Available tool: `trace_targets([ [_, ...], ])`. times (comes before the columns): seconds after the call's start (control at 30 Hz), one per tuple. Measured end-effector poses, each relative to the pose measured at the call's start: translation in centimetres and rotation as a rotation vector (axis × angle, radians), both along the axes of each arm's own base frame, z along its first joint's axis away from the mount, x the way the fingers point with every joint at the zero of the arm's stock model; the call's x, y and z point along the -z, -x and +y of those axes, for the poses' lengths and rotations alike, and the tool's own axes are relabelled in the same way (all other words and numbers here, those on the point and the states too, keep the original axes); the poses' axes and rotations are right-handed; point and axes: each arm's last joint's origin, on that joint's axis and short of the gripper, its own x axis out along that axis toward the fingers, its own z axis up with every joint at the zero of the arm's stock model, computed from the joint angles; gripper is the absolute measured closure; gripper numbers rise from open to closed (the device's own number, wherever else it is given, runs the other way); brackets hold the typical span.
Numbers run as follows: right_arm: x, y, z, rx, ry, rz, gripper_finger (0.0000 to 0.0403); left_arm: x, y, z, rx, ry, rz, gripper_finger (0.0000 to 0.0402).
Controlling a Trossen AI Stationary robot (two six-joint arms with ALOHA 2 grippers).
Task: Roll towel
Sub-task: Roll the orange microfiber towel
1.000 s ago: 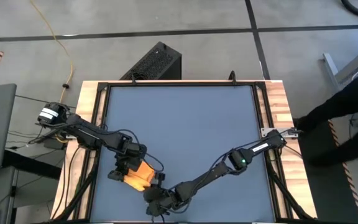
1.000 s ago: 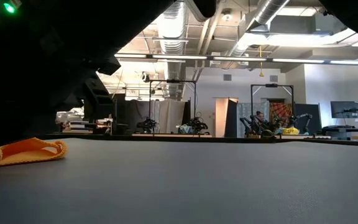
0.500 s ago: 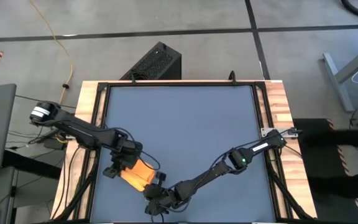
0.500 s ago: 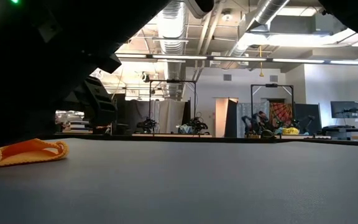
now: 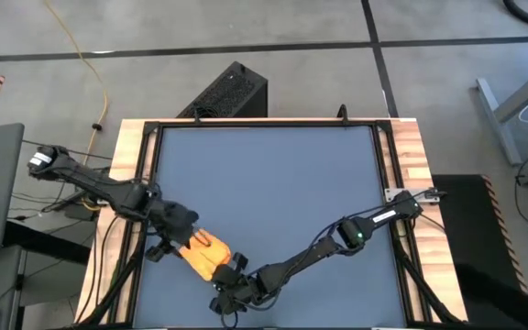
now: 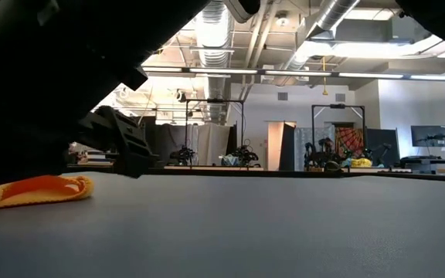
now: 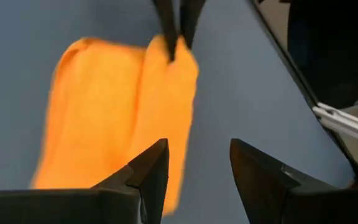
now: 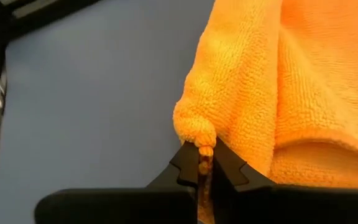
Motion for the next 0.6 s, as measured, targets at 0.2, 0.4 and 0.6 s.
trace_targets([
  [0.2,-0.1,0.4,1.2,0.041,-0.103,-0.038,0.0366,2.6,0.5,-2.5,0.028,-0.066,-0.161,0.0242],
  [0.4,-0.3,0.6,2.0,0.027,-0.130,-0.056,0.0364,3.4,0.5,-3.7,0.068,-0.238,-0.261,0.0242],
  [0.6,-0.4,0.6,2.0,0.032,-0.139,-0.061,0.0362,3.8,0.6,-5.7,0.159,-0.255,-0.299,0.0242],
])
